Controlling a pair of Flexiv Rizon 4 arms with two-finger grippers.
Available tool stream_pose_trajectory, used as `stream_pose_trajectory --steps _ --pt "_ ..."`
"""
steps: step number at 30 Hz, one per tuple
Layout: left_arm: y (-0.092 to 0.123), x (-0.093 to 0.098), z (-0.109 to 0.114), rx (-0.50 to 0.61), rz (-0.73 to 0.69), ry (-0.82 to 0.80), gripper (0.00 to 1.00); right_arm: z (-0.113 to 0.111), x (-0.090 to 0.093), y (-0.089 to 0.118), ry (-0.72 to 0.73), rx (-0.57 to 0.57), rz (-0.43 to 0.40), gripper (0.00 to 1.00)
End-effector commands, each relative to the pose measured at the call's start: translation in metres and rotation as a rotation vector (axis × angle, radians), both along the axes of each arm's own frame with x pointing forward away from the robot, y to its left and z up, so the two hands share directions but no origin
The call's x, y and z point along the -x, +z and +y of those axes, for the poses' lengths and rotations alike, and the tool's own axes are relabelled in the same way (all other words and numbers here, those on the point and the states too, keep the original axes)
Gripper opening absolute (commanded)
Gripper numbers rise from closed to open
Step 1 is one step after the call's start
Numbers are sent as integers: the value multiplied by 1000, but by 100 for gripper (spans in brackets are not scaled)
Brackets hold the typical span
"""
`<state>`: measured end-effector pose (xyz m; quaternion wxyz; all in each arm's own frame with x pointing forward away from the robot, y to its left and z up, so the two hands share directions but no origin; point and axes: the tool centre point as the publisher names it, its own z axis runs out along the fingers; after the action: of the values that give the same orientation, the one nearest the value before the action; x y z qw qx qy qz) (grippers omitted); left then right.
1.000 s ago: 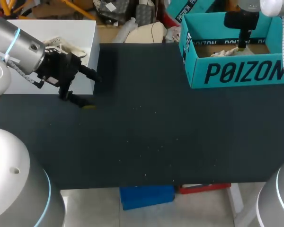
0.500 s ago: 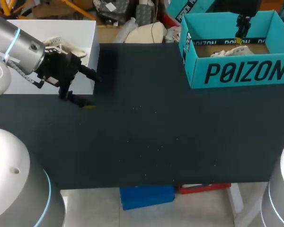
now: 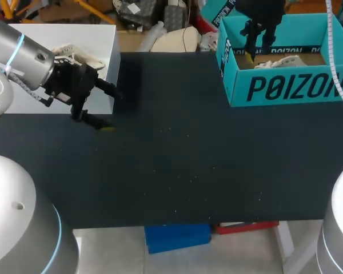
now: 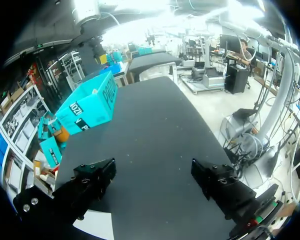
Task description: Take the shoe out of the shoebox, open the shoe tongue, remove and reinsert the insole, then place the shoe into the shoebox
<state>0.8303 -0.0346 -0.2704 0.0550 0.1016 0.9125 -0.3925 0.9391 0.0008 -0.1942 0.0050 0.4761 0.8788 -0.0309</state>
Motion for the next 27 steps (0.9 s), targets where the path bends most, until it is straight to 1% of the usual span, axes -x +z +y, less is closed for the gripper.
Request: stream_pose_trajectory --steps 1,5,6,10,11,12,13,14,15,16,18,19,27 --pt "-1 1 0 -1 -5 3 100 50 28 -30 -47 30 -37 49" --pt "-1 1 0 -1 -5 3 100 68 37 -54 -89 17 -33 49" --pt "-1 1 0 -1 -5 3 100 71 38 -60 -95 13 -43 49" --pt "-1 1 0 -1 -5 3 100 83 43 -83 -104 -31 -1 49" --pt "-1 1 0 -1 -5 3 100 85 44 -89 -113 -40 -1 49" --pt "-1 1 0 -1 -5 3 100 87 45 -95 -113 -42 -2 54" --pt "-1 1 0 -1 -5 3 100 88 48 -101 -115 -39 13 65" --pt "-1 1 0 -1 -5 3 100 90 50 -106 -129 -48 16 82" --pt "-1 1 0 -1 -5 3 100 91 51 -112 -133 -60 18 94" --pt "-1 1 0 -1 -5 3 100 93 53 -117 -128 -64 33 100" --pt "-1 1 0 -1 -5 3 100 94 56 -125 -137 -73 39 100" --pt "-1 1 0 -1 -5 3 100 94 57 -127 -111 -75 45 100" --pt "-1 1 0 -1 -5 3 100 94 57 -127 -111 -75 45 100"
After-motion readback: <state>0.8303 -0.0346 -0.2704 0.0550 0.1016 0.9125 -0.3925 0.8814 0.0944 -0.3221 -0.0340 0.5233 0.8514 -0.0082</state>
